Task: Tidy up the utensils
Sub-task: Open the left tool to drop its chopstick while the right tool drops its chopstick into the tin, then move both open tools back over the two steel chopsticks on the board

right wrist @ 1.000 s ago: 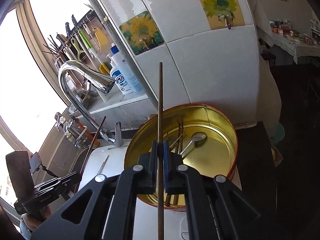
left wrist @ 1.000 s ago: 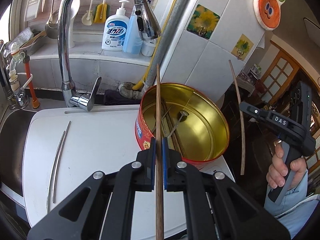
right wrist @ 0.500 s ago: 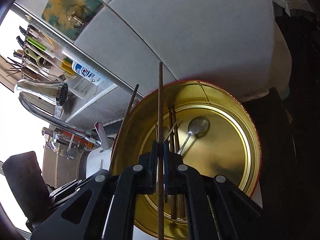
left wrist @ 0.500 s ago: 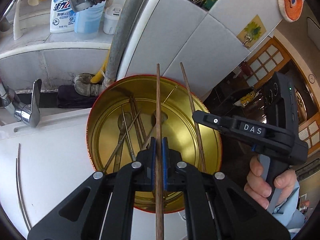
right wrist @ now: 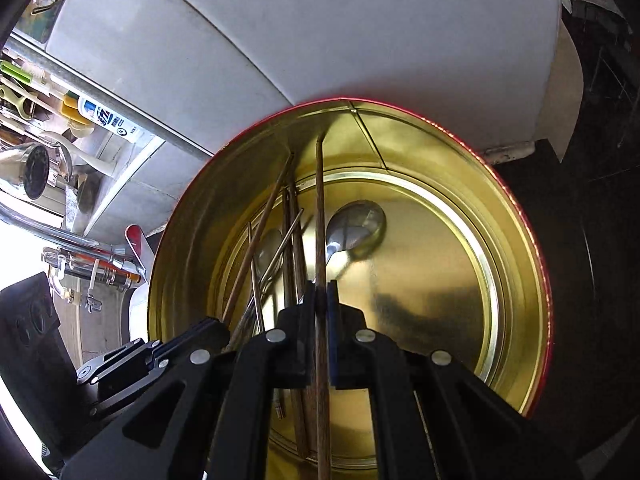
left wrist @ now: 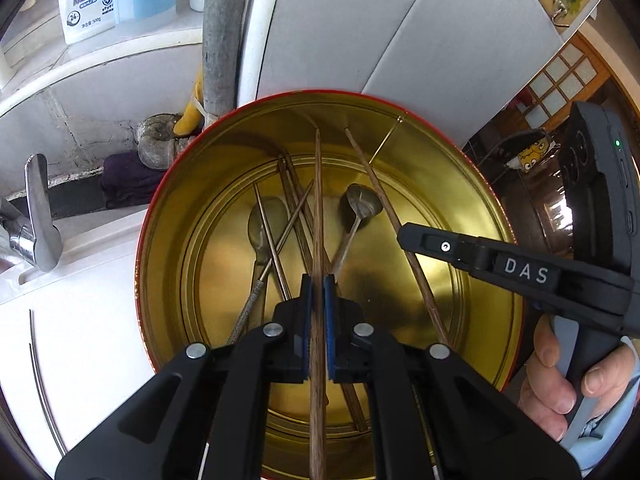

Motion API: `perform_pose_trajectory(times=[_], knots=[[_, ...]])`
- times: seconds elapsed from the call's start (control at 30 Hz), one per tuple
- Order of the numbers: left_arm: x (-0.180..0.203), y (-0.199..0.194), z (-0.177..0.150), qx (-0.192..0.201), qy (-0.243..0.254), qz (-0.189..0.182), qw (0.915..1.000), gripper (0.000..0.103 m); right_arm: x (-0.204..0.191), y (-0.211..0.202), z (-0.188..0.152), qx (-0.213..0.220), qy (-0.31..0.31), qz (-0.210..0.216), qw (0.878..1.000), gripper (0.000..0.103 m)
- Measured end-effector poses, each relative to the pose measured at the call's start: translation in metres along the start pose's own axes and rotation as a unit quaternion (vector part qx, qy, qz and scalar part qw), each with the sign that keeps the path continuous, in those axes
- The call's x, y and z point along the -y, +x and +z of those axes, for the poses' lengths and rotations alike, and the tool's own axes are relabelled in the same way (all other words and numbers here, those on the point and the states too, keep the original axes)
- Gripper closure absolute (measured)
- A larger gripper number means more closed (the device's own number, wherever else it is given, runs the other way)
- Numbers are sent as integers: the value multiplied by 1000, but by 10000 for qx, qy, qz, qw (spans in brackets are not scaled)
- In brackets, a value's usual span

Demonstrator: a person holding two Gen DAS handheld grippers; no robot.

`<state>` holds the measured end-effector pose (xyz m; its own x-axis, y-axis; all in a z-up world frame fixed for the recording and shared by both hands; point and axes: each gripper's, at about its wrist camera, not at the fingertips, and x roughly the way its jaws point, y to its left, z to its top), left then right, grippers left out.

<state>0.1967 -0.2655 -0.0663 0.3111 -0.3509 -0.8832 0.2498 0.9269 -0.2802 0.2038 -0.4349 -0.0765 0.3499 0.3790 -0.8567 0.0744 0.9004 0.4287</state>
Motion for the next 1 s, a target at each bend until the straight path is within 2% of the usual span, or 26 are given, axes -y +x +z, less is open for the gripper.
perform_pose_trajectory(times=[0.1, 0.13, 0.17, 0.2, 0.23, 0.27, 0.4, 0.8, 0.83, 0.97, 1.0], knots=[[4, -1, -2, -37, 131, 241, 9996, 96, -7, 4, 2, -106, -207, -138, 9996, 96], [6, -2, -4, -52, 161, 382, 9991, 90, -10, 2, 2, -106, -264, -192, 9994, 94], [8, -3, -5, -57, 195, 502, 9985, 70, -13, 0, 2, -68, -306, -191, 9993, 78], [8, -3, -6, -32, 234, 594, 9980, 54, -16, -3, 1, -10, -338, -201, 9992, 67], [10, -6, -7, 65, 283, 662, 9974, 37, -18, -6, 1, 69, -353, -227, 9991, 46], [12, -9, -8, 176, 358, 713, 9967, 37, -19, -9, 1, 160, -378, -245, 9989, 42], [20, -9, -9, 199, 580, 778, 9951, 36, -21, -11, 3, 180, -456, -218, 9986, 42], [20, -10, -10, 240, 579, 768, 9951, 36, -16, -23, -5, 292, -411, -295, 9983, 42], [20, -13, -12, 283, 554, 744, 9953, 36, -17, -27, -7, 372, -441, -363, 9977, 41], [22, -31, -22, 619, 570, 627, 9945, 35, -20, -48, -17, 824, -512, -573, 9936, 16], [22, -36, -25, 731, 586, 603, 9938, 34, -20, -54, -20, 958, -506, -631, 9921, 14]])
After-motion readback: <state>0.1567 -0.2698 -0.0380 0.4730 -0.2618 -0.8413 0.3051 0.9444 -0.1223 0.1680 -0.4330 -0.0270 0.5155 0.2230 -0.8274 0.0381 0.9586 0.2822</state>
